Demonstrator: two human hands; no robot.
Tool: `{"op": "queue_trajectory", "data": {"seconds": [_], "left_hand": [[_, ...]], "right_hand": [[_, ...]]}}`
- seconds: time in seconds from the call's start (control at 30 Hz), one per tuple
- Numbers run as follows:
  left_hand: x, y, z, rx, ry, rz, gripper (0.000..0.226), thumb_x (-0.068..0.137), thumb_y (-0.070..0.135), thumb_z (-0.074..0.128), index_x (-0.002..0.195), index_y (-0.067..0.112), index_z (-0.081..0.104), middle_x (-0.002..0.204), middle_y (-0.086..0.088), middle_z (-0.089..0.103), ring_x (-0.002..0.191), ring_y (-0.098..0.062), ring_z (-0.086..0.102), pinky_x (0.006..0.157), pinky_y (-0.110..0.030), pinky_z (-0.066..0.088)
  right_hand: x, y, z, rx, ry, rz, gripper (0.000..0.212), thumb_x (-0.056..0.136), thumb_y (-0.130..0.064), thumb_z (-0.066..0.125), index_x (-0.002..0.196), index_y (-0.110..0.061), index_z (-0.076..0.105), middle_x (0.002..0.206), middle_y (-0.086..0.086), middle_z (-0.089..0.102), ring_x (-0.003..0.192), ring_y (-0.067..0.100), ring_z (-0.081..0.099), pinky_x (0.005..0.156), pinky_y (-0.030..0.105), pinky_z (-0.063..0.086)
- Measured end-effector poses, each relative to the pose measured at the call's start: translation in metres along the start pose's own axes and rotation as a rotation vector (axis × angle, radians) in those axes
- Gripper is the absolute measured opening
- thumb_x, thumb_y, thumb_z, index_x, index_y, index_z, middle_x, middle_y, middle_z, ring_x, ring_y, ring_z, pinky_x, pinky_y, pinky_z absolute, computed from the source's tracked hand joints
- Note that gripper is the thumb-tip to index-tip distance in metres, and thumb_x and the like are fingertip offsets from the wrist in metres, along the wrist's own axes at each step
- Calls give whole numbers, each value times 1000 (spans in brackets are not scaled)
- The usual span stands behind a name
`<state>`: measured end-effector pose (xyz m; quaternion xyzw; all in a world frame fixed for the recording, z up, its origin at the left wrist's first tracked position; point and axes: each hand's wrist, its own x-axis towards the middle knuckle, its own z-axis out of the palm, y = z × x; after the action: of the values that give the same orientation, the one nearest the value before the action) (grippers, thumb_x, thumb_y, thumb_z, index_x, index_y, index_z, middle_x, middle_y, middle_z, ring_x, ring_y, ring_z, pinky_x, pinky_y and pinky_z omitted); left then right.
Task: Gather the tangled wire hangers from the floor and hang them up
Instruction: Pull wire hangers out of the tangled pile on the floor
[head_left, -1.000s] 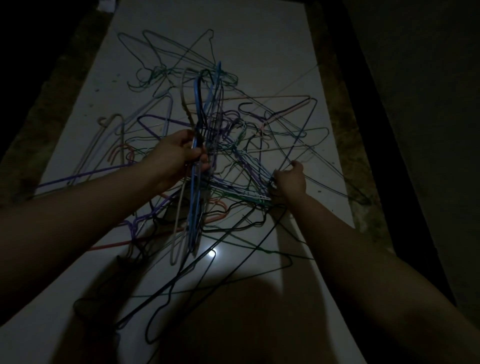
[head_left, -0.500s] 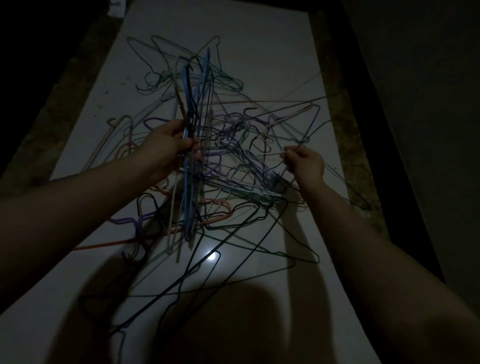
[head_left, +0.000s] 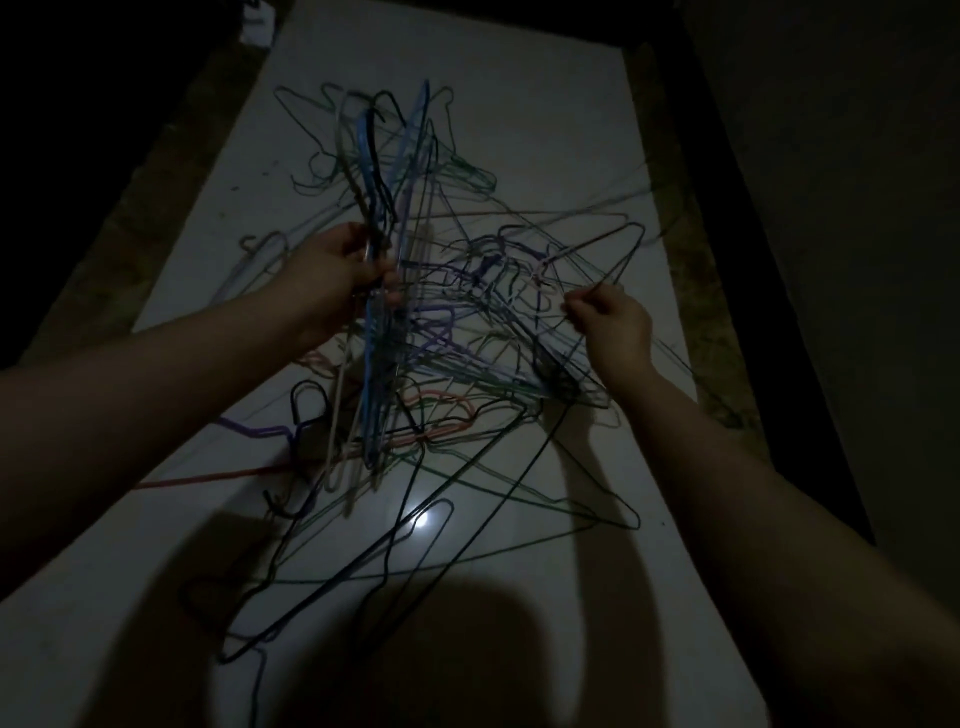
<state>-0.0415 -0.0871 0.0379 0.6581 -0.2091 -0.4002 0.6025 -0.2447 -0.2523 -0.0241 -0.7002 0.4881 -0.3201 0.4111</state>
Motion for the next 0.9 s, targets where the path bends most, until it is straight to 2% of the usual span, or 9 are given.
{"op": "queue_trajectory", "data": {"seconds": [0.1,0.27,0.37,0.43,0.5,0.63,0.73,0.83,0.9], "left_hand": [[-1,0,-4,16,-6,-3,28,94,-10,40,86,14,52,76,-3,52,65,-12,54,63,-23,57],[-4,3,-7,43,-32,21,27,94,-9,39,83,13,49,75,-4,48,66,-12,52,63,-23,55],[-6,4,-7,49,-12,22,26,94,-7,41,82,14,50,75,-3,49,66,-12,53,67,-26,54],[-5,2,-8,49,-3,6,26,94,-7,42,83,14,52,75,-2,51,67,-12,54,68,-27,55],[-5,-1,-9,31,-5,-13,25,94,-7,42,85,13,53,76,-2,52,67,-12,55,65,-25,58],[-4,-8,-12,22,11,-28,19,93,-8,44,96,8,53,79,-3,53,68,-14,55,69,-27,58],[-4,-11,-12,7,24,-55,21,94,-8,43,103,8,52,82,-3,53,69,-15,55,71,-28,57],[-5,-11,-10,15,28,-62,26,94,-7,41,92,15,55,83,-2,53,71,-14,55,62,-22,58],[-5,-10,-10,7,30,-72,25,94,-8,41,95,12,54,83,-1,53,71,-14,55,60,-21,57]], "right_hand": [[3,-4,3,-28,20,1,8,88,-12,60,82,-17,64,75,-2,61,70,9,57,68,23,46],[2,-4,6,15,27,52,10,89,-10,58,85,-16,64,86,6,67,81,17,62,78,30,51],[4,4,4,-16,57,67,9,89,-10,58,88,-13,66,78,1,63,74,13,58,70,24,48],[5,15,3,-81,22,136,14,90,-11,55,96,-6,67,78,3,62,74,16,57,70,28,50],[3,25,4,-107,86,195,26,94,-15,49,113,-5,63,88,6,63,83,19,60,81,34,52],[-6,26,10,-109,110,249,42,98,-24,44,137,-8,45,123,14,60,114,28,55,91,32,43],[-11,26,14,-124,62,235,43,99,-25,41,140,-10,41,116,9,59,107,23,54,81,25,38],[-11,26,19,-96,67,236,44,99,-23,42,141,-9,41,114,9,61,93,17,52,72,20,35],[-12,25,21,-92,61,227,43,99,-22,44,140,-9,43,114,9,61,93,18,53,72,19,35]]}}
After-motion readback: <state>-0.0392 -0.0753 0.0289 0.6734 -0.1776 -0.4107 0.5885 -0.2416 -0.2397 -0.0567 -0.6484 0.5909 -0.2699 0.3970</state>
